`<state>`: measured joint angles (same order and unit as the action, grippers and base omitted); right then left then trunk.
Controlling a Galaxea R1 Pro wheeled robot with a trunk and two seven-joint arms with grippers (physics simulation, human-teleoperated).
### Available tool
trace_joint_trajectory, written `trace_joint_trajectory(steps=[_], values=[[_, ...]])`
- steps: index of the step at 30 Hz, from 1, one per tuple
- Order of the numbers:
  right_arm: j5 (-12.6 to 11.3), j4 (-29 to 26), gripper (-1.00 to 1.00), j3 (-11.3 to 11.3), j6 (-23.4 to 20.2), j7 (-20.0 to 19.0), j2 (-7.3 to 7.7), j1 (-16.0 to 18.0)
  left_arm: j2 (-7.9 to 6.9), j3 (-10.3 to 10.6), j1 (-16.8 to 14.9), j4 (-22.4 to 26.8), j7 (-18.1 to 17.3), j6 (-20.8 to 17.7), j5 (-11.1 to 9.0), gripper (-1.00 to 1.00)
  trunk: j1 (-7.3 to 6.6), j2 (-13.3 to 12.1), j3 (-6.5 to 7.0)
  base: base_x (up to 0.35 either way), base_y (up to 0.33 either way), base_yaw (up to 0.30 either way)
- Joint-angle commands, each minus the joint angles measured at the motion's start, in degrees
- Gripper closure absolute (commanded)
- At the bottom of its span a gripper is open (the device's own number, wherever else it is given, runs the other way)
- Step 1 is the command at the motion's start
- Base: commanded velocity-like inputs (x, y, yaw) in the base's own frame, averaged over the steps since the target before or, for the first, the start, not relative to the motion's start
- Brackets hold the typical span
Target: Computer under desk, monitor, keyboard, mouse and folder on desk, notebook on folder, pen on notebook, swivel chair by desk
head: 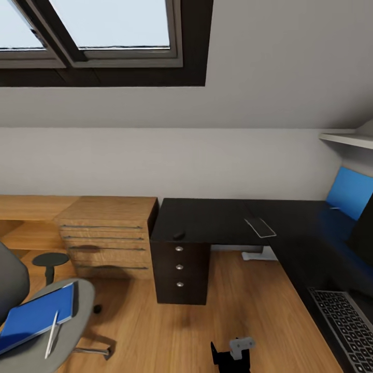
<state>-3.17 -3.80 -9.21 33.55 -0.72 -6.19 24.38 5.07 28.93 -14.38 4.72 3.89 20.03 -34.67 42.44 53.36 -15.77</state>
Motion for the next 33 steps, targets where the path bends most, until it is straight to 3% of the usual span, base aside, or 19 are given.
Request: trace_joint_trajectory(steps=[1,5,11,17,30,32,33], values=[[-0.34,0.05,-1.00,-0.28,0.20,-0.07,0.01,0.05,-0.07,0.50,-0.04,-0.01,0.54,0.35,-0.06,-1.00,0.04,0.04,-0.07,0.336,0.000,0.000],[-0.34,0.06,-1.00,-0.28,0.20,-0.09,0.03,0.05,-0.41,0.28,-0.04,0.01,0.50,0.95,-0.27,-1.00,0.04,0.04,-0.07,0.336,0.000,0.000],[-0.34,0.03,-1.00,-0.25,0.20,-0.07,-0.04,0.05,-2.12,0.31,-0.04,-0.14,-0.59,5.31,-0.47,-1.00,0.04,0.04,-0.07,0.336,0.000,0.000],[-0.34,0.02,-1.00,-0.20,0.20,-0.07,0.00,0.05,-2.46,0.34,-0.04,-1.68,-2.98,6.16,-0.50,-1.00,0.04,0.04,-0.07,0.336,0.000,0.000],[-0.36,0.16,-1.00,-0.29,0.08,-0.11,0.00,0.05,-2.68,0.12,-0.04,-2.45,-3.50,6.42,-0.62,-1.00,0.04,0.04,-0.07,0.332,-0.010,0.000],[-0.47,0.18,-1.00,-0.17,-1.02,0.95,-0.22,0.05,-2.69,0.09,-0.04,-2.43,-3.40,6.42,-0.63,-1.00,0.04,0.04,-0.07,0.084,-0.013,0.000],[-0.46,-0.85,-1.00,-0.35,-5.52,4.12,-0.46,0.05,-2.70,0.08,-0.04,-2.43,-3.37,6.42,-0.61,-1.00,0.04,0.04,-0.07,0.017,-0.003,0.000]])
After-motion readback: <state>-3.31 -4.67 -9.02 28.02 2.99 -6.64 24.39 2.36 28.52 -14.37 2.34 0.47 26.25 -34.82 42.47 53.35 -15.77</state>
